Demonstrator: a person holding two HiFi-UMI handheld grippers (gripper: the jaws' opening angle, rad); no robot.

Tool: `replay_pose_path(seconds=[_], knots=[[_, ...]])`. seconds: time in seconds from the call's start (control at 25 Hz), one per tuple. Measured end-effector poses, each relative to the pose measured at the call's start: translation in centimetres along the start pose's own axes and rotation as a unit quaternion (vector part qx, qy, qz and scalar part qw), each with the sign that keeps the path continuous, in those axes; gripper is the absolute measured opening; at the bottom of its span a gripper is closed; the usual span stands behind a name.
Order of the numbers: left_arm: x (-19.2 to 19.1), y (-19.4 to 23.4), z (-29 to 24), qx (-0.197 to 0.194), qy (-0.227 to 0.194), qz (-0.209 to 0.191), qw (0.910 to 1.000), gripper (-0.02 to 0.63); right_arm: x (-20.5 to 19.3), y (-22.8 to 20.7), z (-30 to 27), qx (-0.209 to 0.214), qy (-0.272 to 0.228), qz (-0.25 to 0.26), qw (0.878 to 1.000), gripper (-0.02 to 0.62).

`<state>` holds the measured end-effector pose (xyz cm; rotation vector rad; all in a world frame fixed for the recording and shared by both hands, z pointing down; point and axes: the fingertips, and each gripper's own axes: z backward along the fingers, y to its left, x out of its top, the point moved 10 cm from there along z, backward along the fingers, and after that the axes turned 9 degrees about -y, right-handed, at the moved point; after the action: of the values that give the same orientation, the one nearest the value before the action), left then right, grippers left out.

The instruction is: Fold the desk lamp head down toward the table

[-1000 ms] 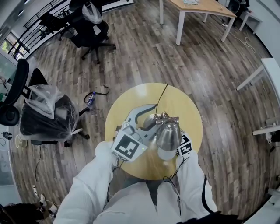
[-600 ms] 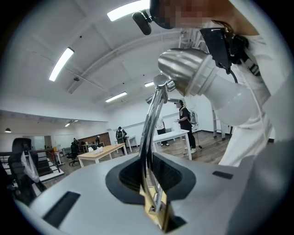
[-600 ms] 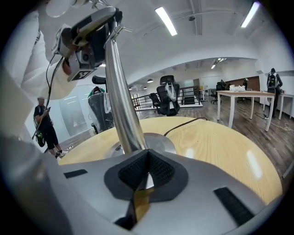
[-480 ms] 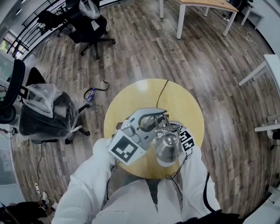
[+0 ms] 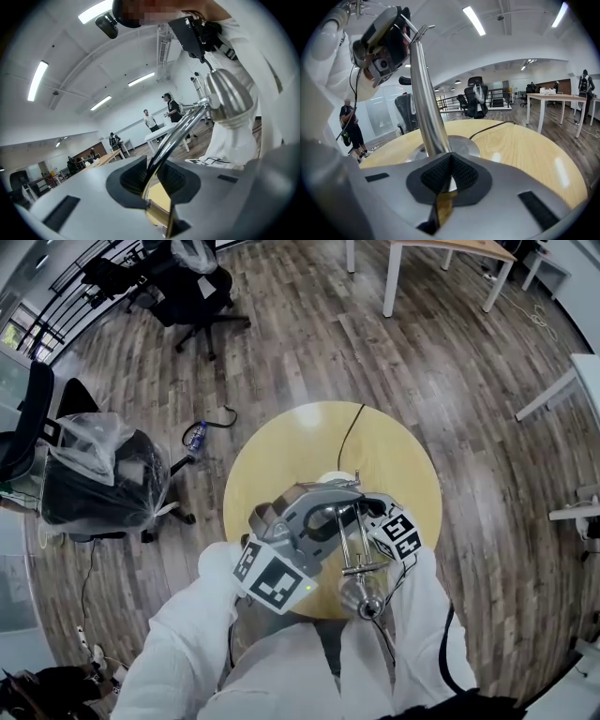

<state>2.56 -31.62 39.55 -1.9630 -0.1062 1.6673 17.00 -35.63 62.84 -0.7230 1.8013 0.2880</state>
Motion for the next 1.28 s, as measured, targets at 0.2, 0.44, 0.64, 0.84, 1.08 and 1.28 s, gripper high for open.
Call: replay_pose_path(seconds=[0.2,0.44,0.64,0.84,1.08,1.28], knots=[[-0.4,-1.5,0.2,0.012,0.008,-0.051,0.9986,0.068,0.0,0.1,-0.2,-0.001,-0.002,0.002,1.0,0.012],[-1.5,-3.5,0.3,0.009,0.011,-0.135,0.9908,0.081,0.0,0.0,-0.2,0.003,-0.002,0.008,1.0,0.012],[-3.0,-4.9,0.5,0.004,0.009,-0.227,0.9739,0.084,-0.1,0.0,-0.4,0.001,-0.004,0.012,1.0,0.012],[-4.3,-6.0,0.7,0.016,0.003,-0.287,0.9578,0.097,-0.1,0.3,-0.5,0.0,-0.004,0.012,1.0,0.012],[-5.0,-6.5,0.4,0.018,-0.006,-0.325,0.9455,0.097,-0.2,0.2,-0.3,-0.003,-0.005,0.015,1.0,0.012],[-5.6,-6.6,0.5,0.026,-0.014,-0.355,0.9345,0.097,0.0,0.3,-0.4,-0.006,-0.007,0.018,1.0,0.012]])
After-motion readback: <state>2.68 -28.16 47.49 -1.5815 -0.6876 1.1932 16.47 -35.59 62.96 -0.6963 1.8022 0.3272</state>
